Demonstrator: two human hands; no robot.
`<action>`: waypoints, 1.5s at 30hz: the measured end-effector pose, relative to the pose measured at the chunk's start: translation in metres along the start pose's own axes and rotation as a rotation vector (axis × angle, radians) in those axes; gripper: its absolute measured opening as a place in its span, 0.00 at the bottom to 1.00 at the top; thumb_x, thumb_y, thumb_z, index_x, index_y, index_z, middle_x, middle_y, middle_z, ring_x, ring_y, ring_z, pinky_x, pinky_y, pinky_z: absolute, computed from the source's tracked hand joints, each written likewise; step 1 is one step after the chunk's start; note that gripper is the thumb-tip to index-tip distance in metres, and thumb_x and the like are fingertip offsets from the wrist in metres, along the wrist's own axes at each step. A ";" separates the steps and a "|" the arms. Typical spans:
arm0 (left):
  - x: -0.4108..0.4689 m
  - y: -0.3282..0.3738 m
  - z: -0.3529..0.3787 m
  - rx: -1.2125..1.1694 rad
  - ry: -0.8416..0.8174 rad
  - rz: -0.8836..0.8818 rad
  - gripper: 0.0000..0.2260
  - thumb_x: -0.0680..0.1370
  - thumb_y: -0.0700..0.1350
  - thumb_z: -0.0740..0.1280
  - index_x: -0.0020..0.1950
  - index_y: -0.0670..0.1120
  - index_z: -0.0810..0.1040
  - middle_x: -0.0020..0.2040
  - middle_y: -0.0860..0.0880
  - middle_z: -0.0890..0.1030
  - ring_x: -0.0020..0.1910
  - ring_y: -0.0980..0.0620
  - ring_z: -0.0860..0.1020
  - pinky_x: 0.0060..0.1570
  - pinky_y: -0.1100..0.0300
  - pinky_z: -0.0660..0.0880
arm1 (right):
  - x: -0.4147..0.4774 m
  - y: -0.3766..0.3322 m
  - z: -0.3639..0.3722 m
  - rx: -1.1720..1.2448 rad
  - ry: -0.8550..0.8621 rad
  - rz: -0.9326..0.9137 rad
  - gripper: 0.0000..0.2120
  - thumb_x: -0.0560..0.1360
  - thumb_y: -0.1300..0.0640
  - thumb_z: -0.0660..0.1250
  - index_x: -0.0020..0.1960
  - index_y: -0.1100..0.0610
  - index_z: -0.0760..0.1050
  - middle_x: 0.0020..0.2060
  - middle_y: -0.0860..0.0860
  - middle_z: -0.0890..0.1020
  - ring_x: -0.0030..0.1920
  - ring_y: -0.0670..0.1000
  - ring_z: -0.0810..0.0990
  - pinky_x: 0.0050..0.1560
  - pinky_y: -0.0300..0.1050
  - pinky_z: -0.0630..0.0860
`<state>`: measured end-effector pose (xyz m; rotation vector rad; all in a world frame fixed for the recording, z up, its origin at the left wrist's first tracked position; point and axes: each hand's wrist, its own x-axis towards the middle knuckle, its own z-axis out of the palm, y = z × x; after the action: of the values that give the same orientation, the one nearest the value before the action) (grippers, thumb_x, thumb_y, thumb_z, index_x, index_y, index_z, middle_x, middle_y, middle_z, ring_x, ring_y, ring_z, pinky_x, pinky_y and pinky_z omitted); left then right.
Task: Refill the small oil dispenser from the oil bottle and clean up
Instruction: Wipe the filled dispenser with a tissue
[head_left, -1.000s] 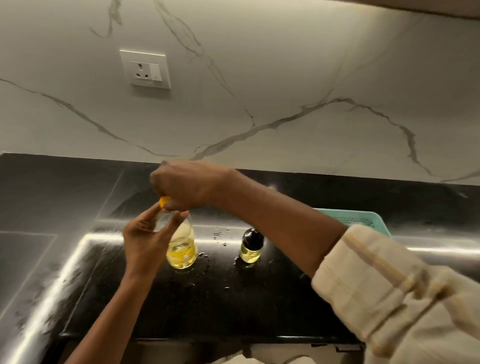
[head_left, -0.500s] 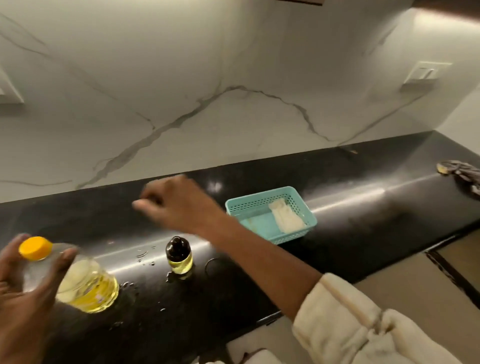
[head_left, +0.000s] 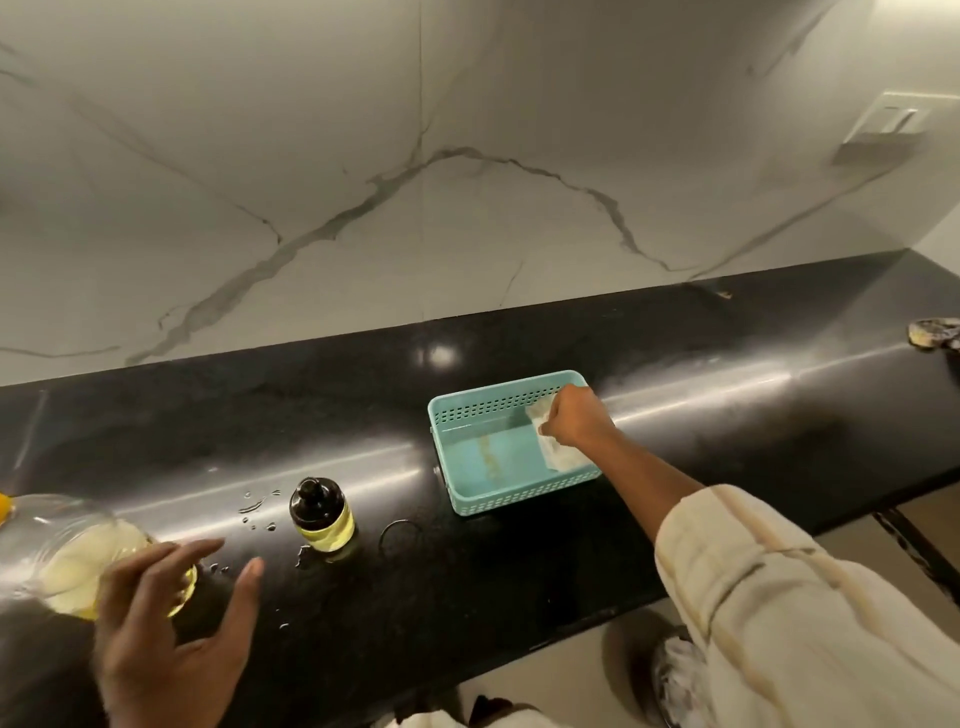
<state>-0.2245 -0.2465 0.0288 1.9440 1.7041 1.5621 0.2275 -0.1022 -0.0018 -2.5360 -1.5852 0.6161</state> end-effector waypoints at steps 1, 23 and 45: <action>-0.005 0.006 0.005 0.000 -0.058 -0.023 0.18 0.75 0.48 0.77 0.56 0.35 0.86 0.53 0.40 0.78 0.47 0.48 0.76 0.52 0.60 0.75 | 0.002 0.000 0.004 -0.023 -0.011 -0.007 0.15 0.72 0.52 0.81 0.50 0.60 0.82 0.41 0.54 0.85 0.48 0.56 0.87 0.45 0.45 0.79; 0.008 -0.019 0.055 -0.109 -0.442 -0.419 0.39 0.72 0.47 0.83 0.79 0.48 0.71 0.73 0.47 0.77 0.68 0.49 0.77 0.65 0.49 0.79 | -0.024 0.015 -0.029 0.237 0.169 0.004 0.03 0.75 0.55 0.79 0.46 0.55 0.89 0.39 0.51 0.88 0.37 0.51 0.87 0.45 0.56 0.87; 0.000 -0.028 0.088 -0.239 -0.471 -0.637 0.24 0.69 0.45 0.86 0.63 0.51 0.84 0.52 0.56 0.89 0.52 0.63 0.86 0.56 0.60 0.81 | -0.207 -0.164 0.081 0.745 0.078 -0.341 0.15 0.87 0.50 0.59 0.73 0.43 0.69 0.59 0.52 0.85 0.53 0.50 0.85 0.52 0.51 0.84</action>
<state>-0.1783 -0.1924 -0.0303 1.3168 1.6066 0.9344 -0.0204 -0.2195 0.0303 -1.6903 -1.3656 0.8471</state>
